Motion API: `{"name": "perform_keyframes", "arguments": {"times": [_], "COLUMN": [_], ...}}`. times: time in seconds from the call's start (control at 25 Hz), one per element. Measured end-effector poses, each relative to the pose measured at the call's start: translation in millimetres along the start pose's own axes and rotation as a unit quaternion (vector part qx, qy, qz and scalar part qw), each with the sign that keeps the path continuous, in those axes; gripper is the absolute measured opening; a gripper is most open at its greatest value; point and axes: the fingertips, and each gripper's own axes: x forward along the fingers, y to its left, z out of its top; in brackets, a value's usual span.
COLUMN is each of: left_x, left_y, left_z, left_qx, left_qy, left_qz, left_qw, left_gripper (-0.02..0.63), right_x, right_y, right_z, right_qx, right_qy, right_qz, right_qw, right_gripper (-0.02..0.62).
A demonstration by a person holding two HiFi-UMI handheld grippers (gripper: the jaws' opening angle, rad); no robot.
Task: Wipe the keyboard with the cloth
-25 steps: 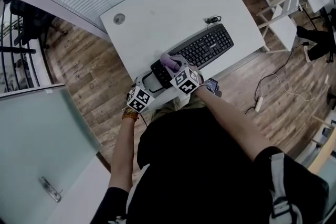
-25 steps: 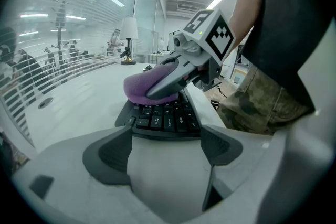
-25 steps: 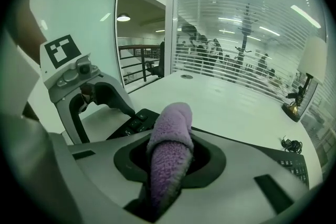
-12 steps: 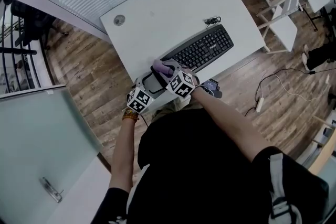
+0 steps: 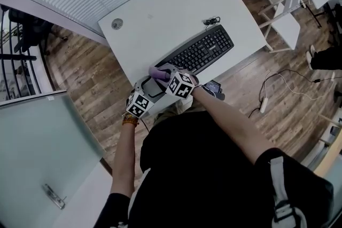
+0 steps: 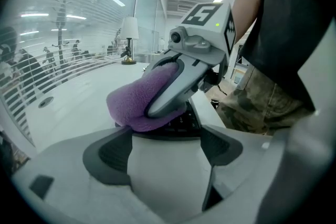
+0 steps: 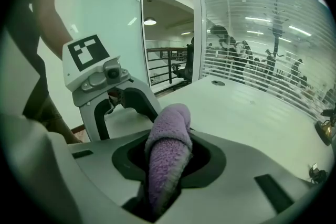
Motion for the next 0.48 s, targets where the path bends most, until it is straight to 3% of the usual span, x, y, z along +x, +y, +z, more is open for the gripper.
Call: {"name": "perform_keyframes", "arguments": {"times": [0.08,0.16,0.28,0.48], "left_x": [0,-1,0,-3], "left_y": [-1,-1,-1,2], "left_z": [-1,-2,1,6], "left_qx": [-0.001,-0.002,-0.002,0.001], "left_qy": [0.002,0.003,-0.001,-0.004], "left_qz": [0.001,0.003,0.001,0.004], "left_qw": [1.0000,1.0000,1.0000,1.0000], "left_gripper": [0.402,0.402,0.402,0.402], "right_x": [-12,-36,-89,-186], "right_y": [-11,-38,-101,-196], "right_z": [5,3,-31,-109], "right_qx": [0.028,0.089,0.161,0.206], "right_qy": [-0.031,-0.076,-0.106,-0.095], "right_qz": [-0.001,-0.031,-0.116,-0.234], "right_qw": [0.999,0.993,0.974,0.945], "right_gripper": [0.123,0.126,0.126,0.124]}}
